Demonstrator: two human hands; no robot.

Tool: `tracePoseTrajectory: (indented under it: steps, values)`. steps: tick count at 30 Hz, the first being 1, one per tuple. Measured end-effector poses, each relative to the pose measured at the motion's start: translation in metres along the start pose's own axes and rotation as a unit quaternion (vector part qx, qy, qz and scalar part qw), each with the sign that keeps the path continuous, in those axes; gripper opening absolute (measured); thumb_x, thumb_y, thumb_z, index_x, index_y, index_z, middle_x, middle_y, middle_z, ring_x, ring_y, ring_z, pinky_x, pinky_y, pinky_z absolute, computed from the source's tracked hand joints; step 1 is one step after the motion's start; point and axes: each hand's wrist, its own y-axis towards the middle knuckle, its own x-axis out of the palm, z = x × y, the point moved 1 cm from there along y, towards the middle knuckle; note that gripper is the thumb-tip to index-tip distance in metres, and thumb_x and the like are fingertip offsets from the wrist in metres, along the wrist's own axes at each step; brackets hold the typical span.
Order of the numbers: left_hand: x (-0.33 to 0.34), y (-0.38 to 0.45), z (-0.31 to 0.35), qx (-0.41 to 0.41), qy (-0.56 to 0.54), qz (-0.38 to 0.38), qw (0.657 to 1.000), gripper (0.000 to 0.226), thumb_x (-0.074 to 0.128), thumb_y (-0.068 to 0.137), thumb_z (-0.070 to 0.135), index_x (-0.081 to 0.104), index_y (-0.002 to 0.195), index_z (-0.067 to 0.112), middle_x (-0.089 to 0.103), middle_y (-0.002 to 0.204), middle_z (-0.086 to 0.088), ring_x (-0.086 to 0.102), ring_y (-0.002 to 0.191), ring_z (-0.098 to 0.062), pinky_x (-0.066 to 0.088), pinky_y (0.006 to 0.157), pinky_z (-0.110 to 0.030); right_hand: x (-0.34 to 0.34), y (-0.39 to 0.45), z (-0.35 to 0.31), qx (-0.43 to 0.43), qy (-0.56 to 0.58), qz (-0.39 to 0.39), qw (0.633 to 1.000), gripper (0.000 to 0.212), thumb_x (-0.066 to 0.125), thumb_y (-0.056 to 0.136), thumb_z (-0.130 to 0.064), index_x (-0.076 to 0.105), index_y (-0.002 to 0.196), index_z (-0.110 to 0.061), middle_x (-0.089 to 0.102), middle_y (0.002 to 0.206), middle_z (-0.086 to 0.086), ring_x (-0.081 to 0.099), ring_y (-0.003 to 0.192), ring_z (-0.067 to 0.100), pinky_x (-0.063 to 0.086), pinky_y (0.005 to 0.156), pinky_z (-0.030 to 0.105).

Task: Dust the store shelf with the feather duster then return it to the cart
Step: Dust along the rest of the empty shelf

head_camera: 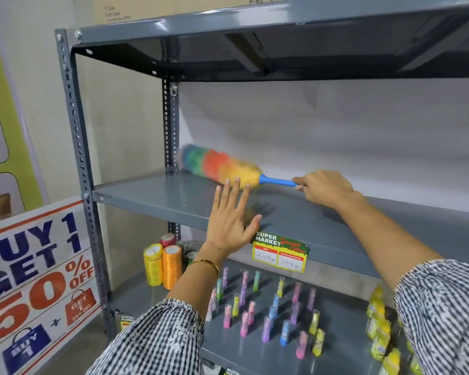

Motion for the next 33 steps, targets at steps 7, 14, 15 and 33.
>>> tracePoseTrajectory:
  steps: [7,14,15,33]
  values:
    - [0.000,0.000,0.000,-0.004,-0.009,-0.005,1.000,0.070,0.032,0.089,0.048,0.031,0.143,0.004,0.023,0.151,-0.022,0.009,0.141,-0.035,0.007,0.112,-0.052,-0.004,0.010,0.000,0.027,0.000,-0.001,1.000,0.030,0.041,0.097,-0.026,0.061,0.120,-0.032,0.068,0.103,0.010,0.062,0.093,0.034,0.042,0.067,0.033]
    - [-0.002,-0.001,0.001,-0.011,-0.007,-0.016,1.000,0.072,0.025,0.092,0.054,0.030,0.144,0.004,0.021,0.152,-0.022,0.006,0.141,-0.034,0.001,0.114,-0.048,-0.008,0.011,-0.055,-0.069,0.003,-0.022,0.997,0.036,0.044,0.096,-0.023,0.058,0.128,-0.030,0.067,0.108,0.016,0.063,0.095,0.035,0.049,0.073,0.036]
    - [-0.003,-0.001,0.002,-0.013,-0.009,-0.020,1.000,0.074,0.020,0.093,0.057,0.027,0.145,0.003,0.018,0.152,-0.021,0.004,0.141,-0.033,0.000,0.114,-0.047,-0.010,0.009,-0.058,-0.084,0.006,-0.020,0.996,0.038,0.044,0.096,-0.023,0.054,0.132,-0.033,0.067,0.108,0.016,0.063,0.094,0.034,0.050,0.073,0.037]
    - [-0.059,-0.039,0.011,-0.054,0.026,-0.035,0.998,0.078,0.006,0.095,0.057,0.033,0.140,-0.001,0.029,0.148,-0.024,0.017,0.138,-0.039,-0.002,0.113,-0.042,-0.054,-0.110,-0.045,-0.108,0.095,-0.043,0.989,0.038,0.043,0.100,-0.030,0.046,0.137,-0.040,0.071,0.099,0.010,0.053,0.076,0.028,0.031,0.053,0.028]
